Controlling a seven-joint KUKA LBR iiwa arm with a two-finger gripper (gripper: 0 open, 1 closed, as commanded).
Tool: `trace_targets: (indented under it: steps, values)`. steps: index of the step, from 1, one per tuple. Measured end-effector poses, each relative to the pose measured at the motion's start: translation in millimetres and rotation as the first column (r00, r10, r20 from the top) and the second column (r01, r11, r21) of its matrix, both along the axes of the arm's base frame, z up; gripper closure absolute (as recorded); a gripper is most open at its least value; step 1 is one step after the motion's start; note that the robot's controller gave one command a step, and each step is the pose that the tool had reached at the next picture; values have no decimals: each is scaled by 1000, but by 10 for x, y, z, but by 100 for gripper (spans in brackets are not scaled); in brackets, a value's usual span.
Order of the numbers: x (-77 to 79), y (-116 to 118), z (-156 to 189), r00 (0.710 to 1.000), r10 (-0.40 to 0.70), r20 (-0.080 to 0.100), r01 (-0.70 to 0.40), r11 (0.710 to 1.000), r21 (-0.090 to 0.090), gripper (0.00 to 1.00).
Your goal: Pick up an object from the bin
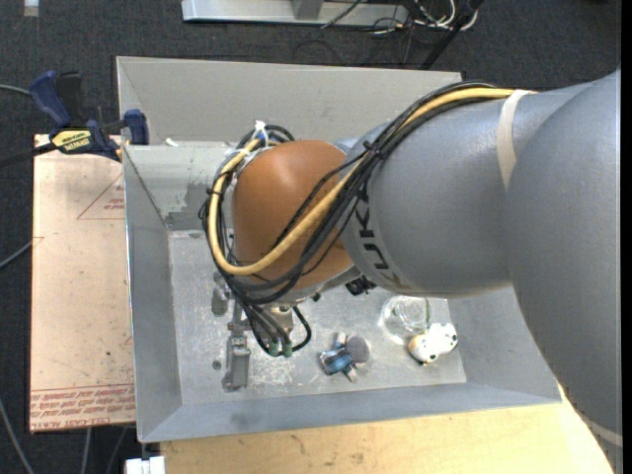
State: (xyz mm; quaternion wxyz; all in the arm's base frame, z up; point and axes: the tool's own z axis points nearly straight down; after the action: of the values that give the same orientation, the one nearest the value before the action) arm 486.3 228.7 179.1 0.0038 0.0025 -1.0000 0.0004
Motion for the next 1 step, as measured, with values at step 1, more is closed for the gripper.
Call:
trace_targets:
  steps: [1]
  values:
    - [21,-14,46,1000,-5,7,5,1000,2,0]
